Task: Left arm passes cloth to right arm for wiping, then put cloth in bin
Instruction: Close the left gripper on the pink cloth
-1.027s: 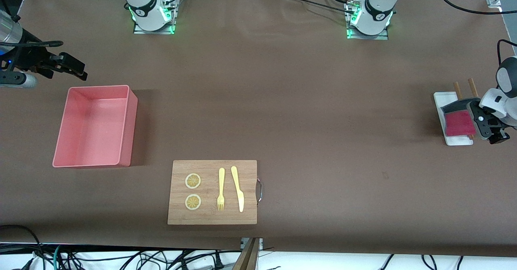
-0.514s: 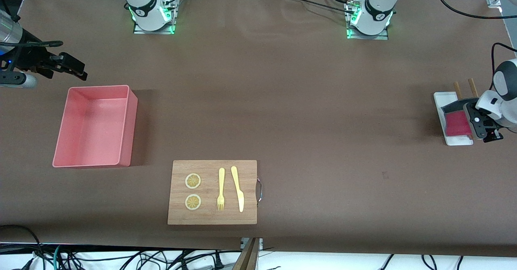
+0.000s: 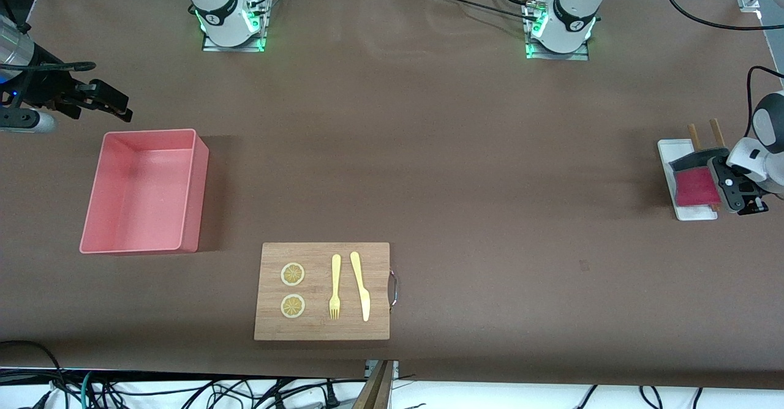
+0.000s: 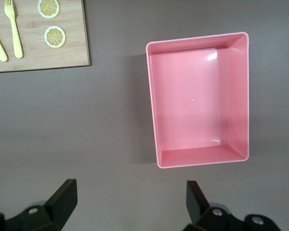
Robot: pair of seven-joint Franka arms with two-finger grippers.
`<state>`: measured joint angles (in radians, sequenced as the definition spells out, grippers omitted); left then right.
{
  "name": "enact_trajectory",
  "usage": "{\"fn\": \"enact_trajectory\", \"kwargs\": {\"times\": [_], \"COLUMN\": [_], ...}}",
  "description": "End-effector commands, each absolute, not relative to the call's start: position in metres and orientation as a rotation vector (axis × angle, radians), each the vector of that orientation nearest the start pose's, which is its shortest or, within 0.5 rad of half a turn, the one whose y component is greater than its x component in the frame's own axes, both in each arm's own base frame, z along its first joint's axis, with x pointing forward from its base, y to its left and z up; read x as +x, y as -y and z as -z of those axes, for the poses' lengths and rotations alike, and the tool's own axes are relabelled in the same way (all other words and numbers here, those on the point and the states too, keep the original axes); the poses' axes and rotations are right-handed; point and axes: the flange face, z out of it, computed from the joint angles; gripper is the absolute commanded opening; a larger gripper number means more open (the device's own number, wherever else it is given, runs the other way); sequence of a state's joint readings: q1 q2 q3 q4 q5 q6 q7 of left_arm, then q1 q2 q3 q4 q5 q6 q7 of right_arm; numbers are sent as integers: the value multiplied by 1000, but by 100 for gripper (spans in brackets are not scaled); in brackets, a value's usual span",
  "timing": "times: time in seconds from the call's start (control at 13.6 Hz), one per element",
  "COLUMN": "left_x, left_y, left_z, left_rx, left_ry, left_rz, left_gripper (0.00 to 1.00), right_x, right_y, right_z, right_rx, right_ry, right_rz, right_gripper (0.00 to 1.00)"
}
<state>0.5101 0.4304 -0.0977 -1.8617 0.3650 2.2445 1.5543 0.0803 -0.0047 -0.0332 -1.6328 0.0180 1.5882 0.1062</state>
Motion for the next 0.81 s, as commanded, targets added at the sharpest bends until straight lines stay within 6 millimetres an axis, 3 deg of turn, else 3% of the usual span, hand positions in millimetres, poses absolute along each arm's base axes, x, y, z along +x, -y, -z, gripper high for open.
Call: {"fn": "enact_trajectory", "kwargs": {"times": [0.0,0.07,0.15,0.44,0.73], "left_x": [576,576,574,587,603], "left_y": [-273,-273,-274,-267,-243], "left_z": [-281,-281,-281,-306,-343], "left_rx": [-2350,-2351,-2357,-2357,-2397], "left_ry": [-1929,-1934,-1934,-1937,-1965], "left_rz": [-328,-335,-341,-373,-461], "left_gripper": [42,15,0,0,0], "right_x": [552,552,552,552,552], "right_y": [-27,-27,-26,-27,-29], "right_z": [-605,-605,-605,-605,-605], "right_rx": [-3127,-3127,-3127,-3127,-3129], "right_ry": [-89,-89,-89,-89,-84], "right_rz": [-62,-62,-62,-62,-64], "right_gripper": [100,100,100,100,100]}}
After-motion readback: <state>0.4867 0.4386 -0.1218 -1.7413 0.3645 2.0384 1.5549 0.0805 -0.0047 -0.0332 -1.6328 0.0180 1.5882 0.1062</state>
